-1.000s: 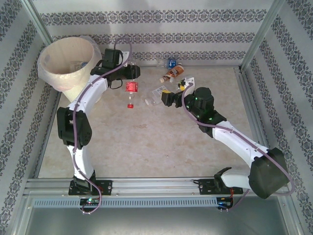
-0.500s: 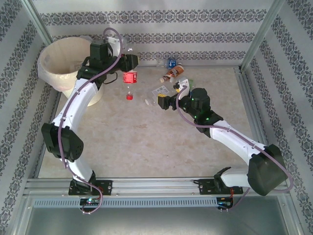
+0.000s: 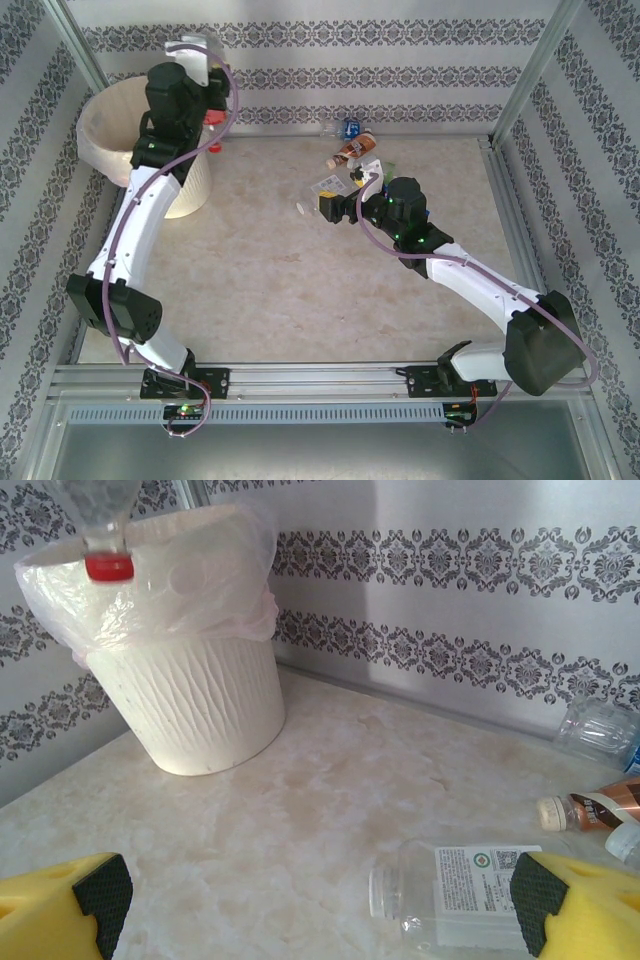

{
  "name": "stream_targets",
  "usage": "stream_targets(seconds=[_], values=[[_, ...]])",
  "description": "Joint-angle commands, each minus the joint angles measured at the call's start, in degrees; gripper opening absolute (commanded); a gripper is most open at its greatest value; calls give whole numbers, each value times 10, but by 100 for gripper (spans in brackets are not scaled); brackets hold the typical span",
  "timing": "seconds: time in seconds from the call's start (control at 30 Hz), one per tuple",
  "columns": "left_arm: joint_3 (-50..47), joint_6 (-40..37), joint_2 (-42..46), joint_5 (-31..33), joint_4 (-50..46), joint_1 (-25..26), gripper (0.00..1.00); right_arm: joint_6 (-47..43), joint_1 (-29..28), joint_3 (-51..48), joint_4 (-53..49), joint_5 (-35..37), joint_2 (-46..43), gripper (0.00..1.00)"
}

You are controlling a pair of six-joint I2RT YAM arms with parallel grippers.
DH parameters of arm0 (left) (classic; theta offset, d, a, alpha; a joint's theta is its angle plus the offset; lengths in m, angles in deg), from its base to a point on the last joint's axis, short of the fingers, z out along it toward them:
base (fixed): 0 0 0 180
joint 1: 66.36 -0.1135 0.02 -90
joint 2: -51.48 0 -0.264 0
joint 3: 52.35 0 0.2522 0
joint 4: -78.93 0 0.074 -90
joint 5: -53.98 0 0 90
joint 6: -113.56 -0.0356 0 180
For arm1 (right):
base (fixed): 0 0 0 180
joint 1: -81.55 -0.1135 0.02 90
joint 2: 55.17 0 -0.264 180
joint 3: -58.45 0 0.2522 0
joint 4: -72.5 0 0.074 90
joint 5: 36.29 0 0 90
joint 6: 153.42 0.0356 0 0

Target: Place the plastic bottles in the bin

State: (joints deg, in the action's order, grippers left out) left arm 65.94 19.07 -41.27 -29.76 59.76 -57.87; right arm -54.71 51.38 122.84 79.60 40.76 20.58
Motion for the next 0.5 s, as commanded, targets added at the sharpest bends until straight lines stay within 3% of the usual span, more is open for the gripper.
stream_targets(seconds=[0.0,0.17,0.47], values=[[30,-56,-9,101,108,-33,49,-7,-5,8,14,0,-4,98],[77,-62,-68,174,169,-84,49,-3,-6,4,18,1,-1,98],[150,17,-155,221,71,-153,49,-7,-7,-6,16,13,-9,98]])
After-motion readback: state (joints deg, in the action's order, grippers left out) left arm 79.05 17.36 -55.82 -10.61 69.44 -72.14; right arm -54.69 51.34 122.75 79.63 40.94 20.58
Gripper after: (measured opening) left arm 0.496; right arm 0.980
